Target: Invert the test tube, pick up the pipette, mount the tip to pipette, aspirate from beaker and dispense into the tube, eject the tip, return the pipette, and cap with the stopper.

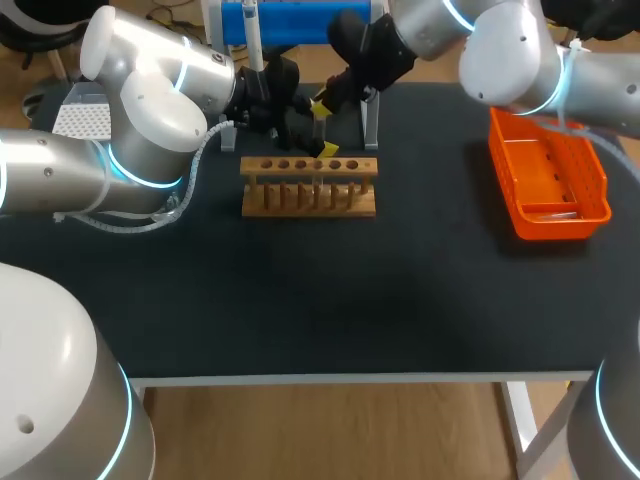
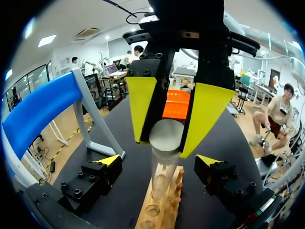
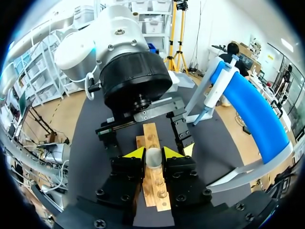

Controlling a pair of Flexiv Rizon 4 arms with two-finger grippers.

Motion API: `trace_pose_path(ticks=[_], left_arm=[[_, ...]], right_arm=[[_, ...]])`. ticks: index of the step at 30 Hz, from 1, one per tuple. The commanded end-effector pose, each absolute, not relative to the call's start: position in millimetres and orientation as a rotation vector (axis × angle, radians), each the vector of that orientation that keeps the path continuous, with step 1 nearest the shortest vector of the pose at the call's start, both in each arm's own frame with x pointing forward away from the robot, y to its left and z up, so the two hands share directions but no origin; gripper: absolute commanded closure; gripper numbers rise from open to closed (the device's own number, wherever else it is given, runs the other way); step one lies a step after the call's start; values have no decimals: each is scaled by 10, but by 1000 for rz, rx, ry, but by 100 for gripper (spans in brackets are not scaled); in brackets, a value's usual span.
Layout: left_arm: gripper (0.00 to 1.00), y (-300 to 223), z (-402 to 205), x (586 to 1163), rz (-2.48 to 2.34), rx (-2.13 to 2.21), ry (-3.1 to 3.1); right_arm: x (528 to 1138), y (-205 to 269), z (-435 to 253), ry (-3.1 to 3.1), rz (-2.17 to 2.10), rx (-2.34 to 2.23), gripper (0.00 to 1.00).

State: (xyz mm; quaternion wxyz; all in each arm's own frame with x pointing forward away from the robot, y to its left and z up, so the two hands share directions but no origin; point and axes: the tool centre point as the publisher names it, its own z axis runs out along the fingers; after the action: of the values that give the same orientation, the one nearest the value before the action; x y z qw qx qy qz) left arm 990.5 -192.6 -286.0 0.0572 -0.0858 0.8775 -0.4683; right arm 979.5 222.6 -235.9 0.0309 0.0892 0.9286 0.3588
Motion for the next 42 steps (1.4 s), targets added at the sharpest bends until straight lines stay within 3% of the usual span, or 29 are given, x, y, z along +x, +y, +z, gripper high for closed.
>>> trace_pose_path(ticks=[1,5,7,8,9,40,41,42], left_arm=[[0,-1926,-2857,9917,-1418,-259,2666],[0,-1926,-2857,9917,-1418,-259,2666],[0,-1926,-2857,9917,-1418,-259,2666],[0,-1926,-2857,9917,-1418,-259,2666],[0,-1926,-2857,9917,-1418,-259,2666],[0,-1926,-2857,9917,-1418,-259,2666],[0,-1926,-2857,9917,-1418,-259,2666],[0,-1926,-2857,9917,-1418,-259,2666]], right_arm=[[9788,2219,-2402,2873,1091,278,100],[9774,2213,-2428,2877,1088,286,100],[9773,2211,-2435,2874,1089,294,53],[9771,2210,-2438,2872,1092,304,2],[9768,2205,-2442,2872,1093,306,0],[9681,1973,-2071,2590,1757,178,0],[9679,1975,-2061,2586,1779,164,4],[9674,1974,-2053,2578,1802,150,55]])
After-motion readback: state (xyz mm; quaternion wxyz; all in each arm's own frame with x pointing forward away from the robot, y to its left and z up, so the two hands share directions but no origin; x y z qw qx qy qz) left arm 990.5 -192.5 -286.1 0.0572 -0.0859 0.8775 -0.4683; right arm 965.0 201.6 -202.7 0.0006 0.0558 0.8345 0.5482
